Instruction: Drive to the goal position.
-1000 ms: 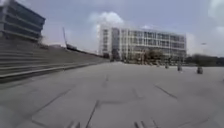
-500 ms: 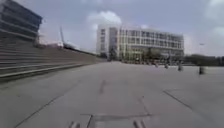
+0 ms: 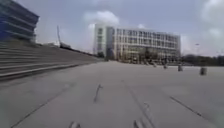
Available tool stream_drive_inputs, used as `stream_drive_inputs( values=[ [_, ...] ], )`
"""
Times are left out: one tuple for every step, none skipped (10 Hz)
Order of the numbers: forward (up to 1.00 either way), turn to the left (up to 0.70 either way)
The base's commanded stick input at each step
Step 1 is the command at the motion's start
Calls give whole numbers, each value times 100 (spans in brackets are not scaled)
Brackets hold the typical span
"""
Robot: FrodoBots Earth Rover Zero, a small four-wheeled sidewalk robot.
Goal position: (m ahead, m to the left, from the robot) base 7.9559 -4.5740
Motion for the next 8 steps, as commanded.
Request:
stream_drive_inputs(
  values=[
    [85, 0],
    [85, 0],
    [85, 0],
    [85, 0],
    [85, 0],
    [85, 0],
    [85, 0],
    [85, 0]
  ],
)
